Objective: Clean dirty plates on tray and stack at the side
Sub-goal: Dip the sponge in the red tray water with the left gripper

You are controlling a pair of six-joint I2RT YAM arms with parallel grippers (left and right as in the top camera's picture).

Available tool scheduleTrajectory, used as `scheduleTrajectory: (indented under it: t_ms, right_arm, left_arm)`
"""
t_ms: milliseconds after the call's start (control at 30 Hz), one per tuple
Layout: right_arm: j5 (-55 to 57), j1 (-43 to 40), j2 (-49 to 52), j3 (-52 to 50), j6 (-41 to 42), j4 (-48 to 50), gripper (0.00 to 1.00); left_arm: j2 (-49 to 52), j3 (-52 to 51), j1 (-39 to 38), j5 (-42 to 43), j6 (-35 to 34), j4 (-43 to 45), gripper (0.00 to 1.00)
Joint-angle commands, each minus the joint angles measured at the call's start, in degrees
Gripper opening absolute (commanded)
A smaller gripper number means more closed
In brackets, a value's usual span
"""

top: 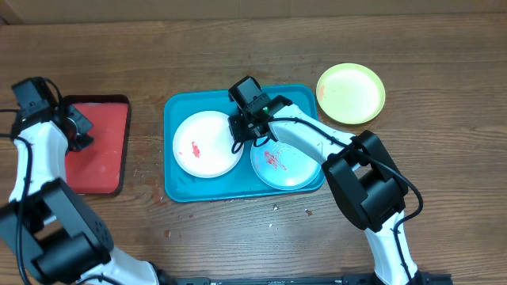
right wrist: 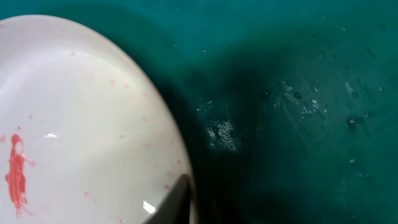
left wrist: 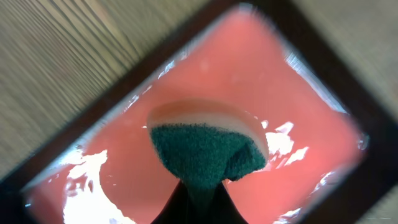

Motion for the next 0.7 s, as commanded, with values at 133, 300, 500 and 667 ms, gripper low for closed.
scheduleTrajectory:
  t_ms: [133, 300, 500, 667]
  right_arm:
    - [0.9, -0.07, 0.0, -0.68, 0.79, -0.04, 0.04]
    - [0.92, -0.07, 0.02, -0.7, 3.02, 0.48, 0.04]
    - [0.87, -0.07, 0.2, -1.18, 3.65, 1.57, 0.04]
    - [0.9, -0.07, 0.2, -1.22, 3.61, 1.49, 0.04]
  left_arm:
    - [-4.26, 5.64, 0.28, 1.77, 3.04, -7.65, 0.04]
    - [-10.32, 7.43, 0.26, 5.38, 2.75, -10.25, 0.04]
    - [-8.15, 3.06, -0.46, 6.27, 2.67, -10.36, 0.04]
    - [-3.19, -0.66, -0.39, 5.75, 3.26, -6.88, 0.04]
